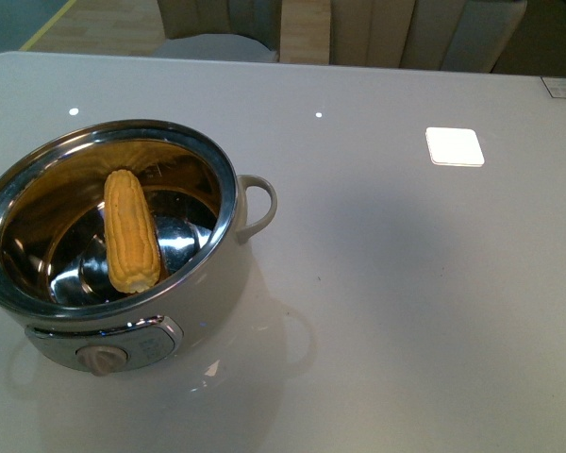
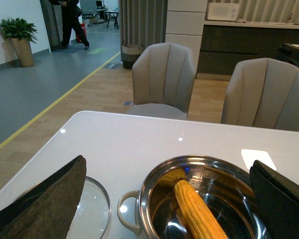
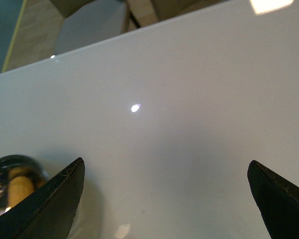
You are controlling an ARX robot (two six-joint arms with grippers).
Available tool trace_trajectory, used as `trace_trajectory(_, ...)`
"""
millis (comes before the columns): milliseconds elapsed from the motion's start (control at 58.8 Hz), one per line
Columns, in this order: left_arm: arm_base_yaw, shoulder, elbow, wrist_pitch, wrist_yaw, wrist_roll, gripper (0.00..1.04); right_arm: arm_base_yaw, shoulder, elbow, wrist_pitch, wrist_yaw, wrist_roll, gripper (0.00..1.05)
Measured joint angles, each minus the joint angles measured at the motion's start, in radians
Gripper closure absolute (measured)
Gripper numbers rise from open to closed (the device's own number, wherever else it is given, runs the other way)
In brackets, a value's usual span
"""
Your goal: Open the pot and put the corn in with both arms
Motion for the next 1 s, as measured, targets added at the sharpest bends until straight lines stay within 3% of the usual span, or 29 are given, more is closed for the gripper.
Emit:
trace_trajectory(204,0.000,0.000,0.000,0.000,0.000,0.000,0.07,-0.090,-0.212,-0.166,0.050,0.057,-0.153,0.09)
trace_trajectory(357,0.000,0.000,0.000,0.000,0.000,0.000,0.07,-0.144,-0.271,-0.389,0.551,-0.032,-0.391,0.33)
trace_trajectory(425,0.000,0.000,0.000,0.000,0.000,0.000,0.07,-0.168,-0.309,-0.446,0.628,-0.051,-0.435,0.45)
trace_trajectory(612,0.000,0.000,0.000,0.000,0.000,0.000,0.07,-0.224,-0.422,-0.546,0.632,-0.103,-0.478,0.75)
trace_trajectory(731,0.000,0.000,0.000,0.000,0.000,0.000,0.07,-0.262,-0.517,-0.612,0.598,-0.143,-0.492,1.03)
trace_trajectory(833,0.000,0.000,0.000,0.000,0.000,0.000,0.07,-0.291,-0.609,-0.657,0.550,-0.171,-0.496,1.03)
trace_trajectory(902,0.000,0.000,0.000,0.000,0.000,0.000,0.07,-0.353,-0.669,-0.679,0.512,-0.251,-0.497,1.03)
trace_trajectory(1004,0.000,0.000,0.000,0.000,0.000,0.000,0.07,-0.381,-0.733,-0.698,0.468,-0.254,-0.497,1.03)
